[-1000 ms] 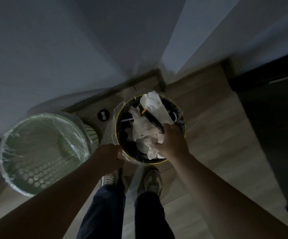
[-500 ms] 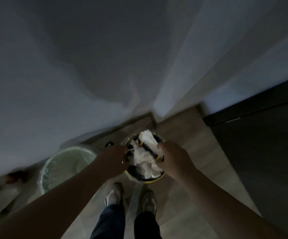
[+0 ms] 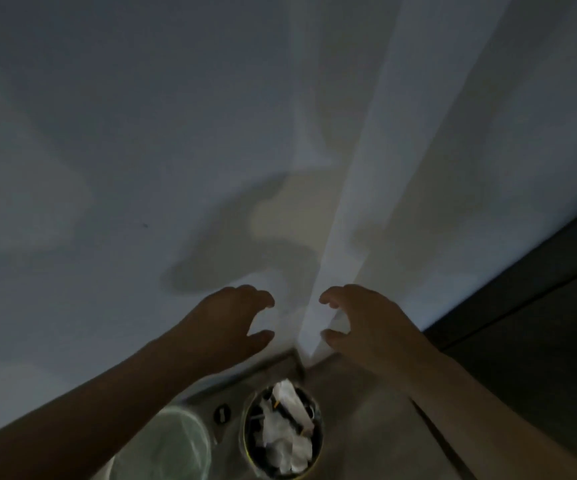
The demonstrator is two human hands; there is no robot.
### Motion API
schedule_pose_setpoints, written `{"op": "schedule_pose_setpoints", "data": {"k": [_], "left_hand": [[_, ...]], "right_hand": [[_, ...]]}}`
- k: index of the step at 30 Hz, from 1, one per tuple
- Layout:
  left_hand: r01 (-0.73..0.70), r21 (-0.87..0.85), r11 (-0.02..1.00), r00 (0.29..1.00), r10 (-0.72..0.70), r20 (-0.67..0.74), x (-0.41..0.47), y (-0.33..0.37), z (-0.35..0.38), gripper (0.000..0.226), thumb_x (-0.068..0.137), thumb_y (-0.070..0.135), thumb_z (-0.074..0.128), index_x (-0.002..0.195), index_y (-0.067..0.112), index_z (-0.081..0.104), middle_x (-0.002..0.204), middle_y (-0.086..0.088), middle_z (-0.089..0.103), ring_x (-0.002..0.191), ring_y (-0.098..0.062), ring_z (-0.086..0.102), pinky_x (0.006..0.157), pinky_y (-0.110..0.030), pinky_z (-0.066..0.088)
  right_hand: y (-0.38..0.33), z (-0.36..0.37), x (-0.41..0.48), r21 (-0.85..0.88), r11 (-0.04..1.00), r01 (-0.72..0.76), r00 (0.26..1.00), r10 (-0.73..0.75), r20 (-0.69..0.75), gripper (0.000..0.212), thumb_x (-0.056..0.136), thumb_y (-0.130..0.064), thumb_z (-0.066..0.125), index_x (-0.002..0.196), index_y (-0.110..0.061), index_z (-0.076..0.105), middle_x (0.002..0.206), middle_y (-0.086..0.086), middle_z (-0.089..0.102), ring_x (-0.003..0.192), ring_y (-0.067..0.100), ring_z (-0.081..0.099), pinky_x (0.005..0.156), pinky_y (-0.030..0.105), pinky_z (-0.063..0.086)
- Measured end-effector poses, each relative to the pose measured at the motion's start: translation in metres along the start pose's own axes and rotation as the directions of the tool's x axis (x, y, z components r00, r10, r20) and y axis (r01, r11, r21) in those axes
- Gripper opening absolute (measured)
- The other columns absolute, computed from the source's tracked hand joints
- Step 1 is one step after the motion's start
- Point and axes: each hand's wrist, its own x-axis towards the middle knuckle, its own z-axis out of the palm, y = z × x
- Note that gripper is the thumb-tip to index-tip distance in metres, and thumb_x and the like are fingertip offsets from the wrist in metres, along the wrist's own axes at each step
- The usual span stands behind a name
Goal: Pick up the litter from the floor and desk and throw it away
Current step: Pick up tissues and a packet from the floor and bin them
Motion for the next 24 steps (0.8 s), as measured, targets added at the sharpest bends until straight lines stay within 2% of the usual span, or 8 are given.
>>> {"op": "schedule_pose_setpoints", "data": {"k": [4,10,14,20,24], "left_hand": [[-0.003,0.037,0.999,0.983,0.010,-0.182,-0.029,0.037,-0.077,0.051,0.089,0.051,0.054,0.136,0.034,0.043,0.134,0.015,0.049,0.120,-0.004,0.047,0.100,-0.017,0.033],[0.101,0.120,0.988,0.920,-0.047,-0.389,-0.093,0.072,-0.153,0.051,0.088,0.054,0.053,0.135,0.037,0.043,0.132,0.018,0.050,0.116,-0.002,0.050,0.095,-0.013,0.035],[0.229,0.147,0.962,0.870,-0.135,-0.473,-0.147,0.081,-0.184,0.051,0.088,0.055,0.051,0.136,0.039,0.041,0.133,0.020,0.048,0.116,0.000,0.048,0.092,-0.009,0.033],[0.422,0.176,0.889,0.762,-0.243,-0.599,-0.251,0.090,-0.222,0.050,0.087,0.056,0.052,0.134,0.040,0.043,0.129,0.022,0.051,0.102,0.003,0.050,0.083,-0.006,0.032],[0.553,0.140,0.822,0.650,-0.320,-0.689,-0.331,0.094,-0.232,0.051,0.087,0.057,0.050,0.135,0.040,0.042,0.132,0.022,0.049,0.114,0.000,0.049,0.093,-0.013,0.037]], "right_hand": [[-0.028,-0.083,-0.026,-0.038,0.993,0.108,0.989,-0.111,-0.102,0.047,0.088,-0.040,0.063,0.132,-0.031,0.047,0.123,-0.012,0.054,0.109,0.006,0.051,0.094,0.021,0.041],[-0.083,-0.163,-0.048,-0.165,0.938,0.305,0.920,-0.334,-0.202,0.045,0.085,-0.038,0.064,0.129,-0.033,0.051,0.122,-0.015,0.055,0.111,0.004,0.052,0.093,0.020,0.040],[-0.134,-0.185,-0.055,-0.225,0.873,0.432,0.853,-0.476,-0.212,0.047,0.085,-0.041,0.062,0.130,-0.035,0.049,0.128,-0.018,0.051,0.116,0.003,0.048,0.091,0.015,0.033],[-0.222,-0.194,-0.086,-0.250,0.761,0.599,0.738,-0.646,-0.196,0.048,0.086,-0.041,0.061,0.132,-0.034,0.047,0.126,-0.014,0.052,0.113,0.006,0.050,0.094,0.022,0.040],[-0.290,-0.191,-0.115,-0.297,0.661,0.690,0.630,-0.749,-0.203,0.048,0.086,-0.043,0.059,0.131,-0.036,0.045,0.125,-0.015,0.051,0.114,0.005,0.048,0.092,0.021,0.038]]}}
